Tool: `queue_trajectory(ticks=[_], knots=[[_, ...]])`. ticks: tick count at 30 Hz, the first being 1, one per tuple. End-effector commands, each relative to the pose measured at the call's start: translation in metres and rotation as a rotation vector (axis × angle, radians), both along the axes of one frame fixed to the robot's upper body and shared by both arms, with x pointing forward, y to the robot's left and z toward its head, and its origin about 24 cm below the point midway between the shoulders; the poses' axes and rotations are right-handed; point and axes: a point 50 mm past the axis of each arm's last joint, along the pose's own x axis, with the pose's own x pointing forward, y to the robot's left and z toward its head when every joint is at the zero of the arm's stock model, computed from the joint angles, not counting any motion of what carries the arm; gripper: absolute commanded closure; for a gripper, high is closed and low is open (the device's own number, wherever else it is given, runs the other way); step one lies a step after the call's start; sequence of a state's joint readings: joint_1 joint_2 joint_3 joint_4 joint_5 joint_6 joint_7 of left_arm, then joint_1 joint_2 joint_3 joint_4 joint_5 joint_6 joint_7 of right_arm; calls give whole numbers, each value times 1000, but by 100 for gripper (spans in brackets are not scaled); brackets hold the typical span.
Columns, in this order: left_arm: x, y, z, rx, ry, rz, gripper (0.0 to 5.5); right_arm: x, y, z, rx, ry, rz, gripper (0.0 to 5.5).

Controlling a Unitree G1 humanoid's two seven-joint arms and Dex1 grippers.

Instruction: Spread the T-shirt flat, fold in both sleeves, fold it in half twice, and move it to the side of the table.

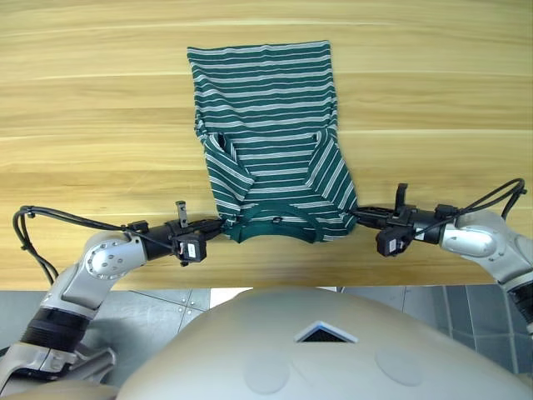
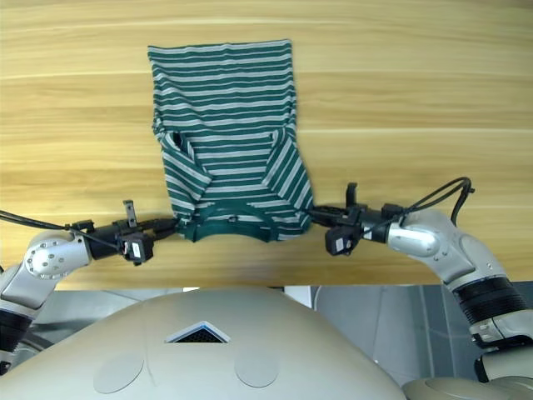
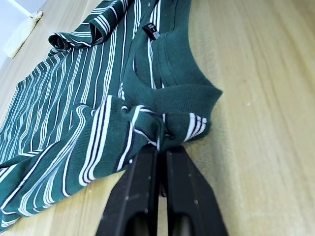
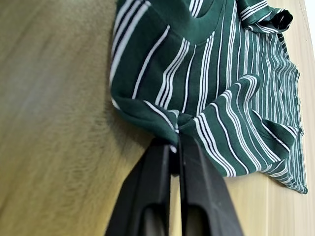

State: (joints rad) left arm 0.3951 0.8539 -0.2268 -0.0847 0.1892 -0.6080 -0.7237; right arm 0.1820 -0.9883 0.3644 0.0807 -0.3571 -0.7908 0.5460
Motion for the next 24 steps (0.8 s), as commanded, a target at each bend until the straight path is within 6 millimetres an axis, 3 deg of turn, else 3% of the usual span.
queue_trajectory(ticks=[1,5,9,13,17,20,24], knots=[[-3,-1,6,-85,-2,54,546,-11,0,-12,-28,65,-10,550],[-17,-9,7,-168,37,48,546,-15,2,3,96,38,-86,550],[-41,-7,8,-198,101,110,546,-31,-5,6,105,77,-165,550],[-48,-5,27,-233,79,126,546,-30,0,30,217,40,-219,550],[-29,3,35,-270,-11,196,546,-16,6,45,293,-22,-245,550],[4,7,38,-299,-106,260,546,9,16,57,382,-119,-268,550],[40,4,34,-323,-163,313,546,42,29,55,421,-206,-310,550]])
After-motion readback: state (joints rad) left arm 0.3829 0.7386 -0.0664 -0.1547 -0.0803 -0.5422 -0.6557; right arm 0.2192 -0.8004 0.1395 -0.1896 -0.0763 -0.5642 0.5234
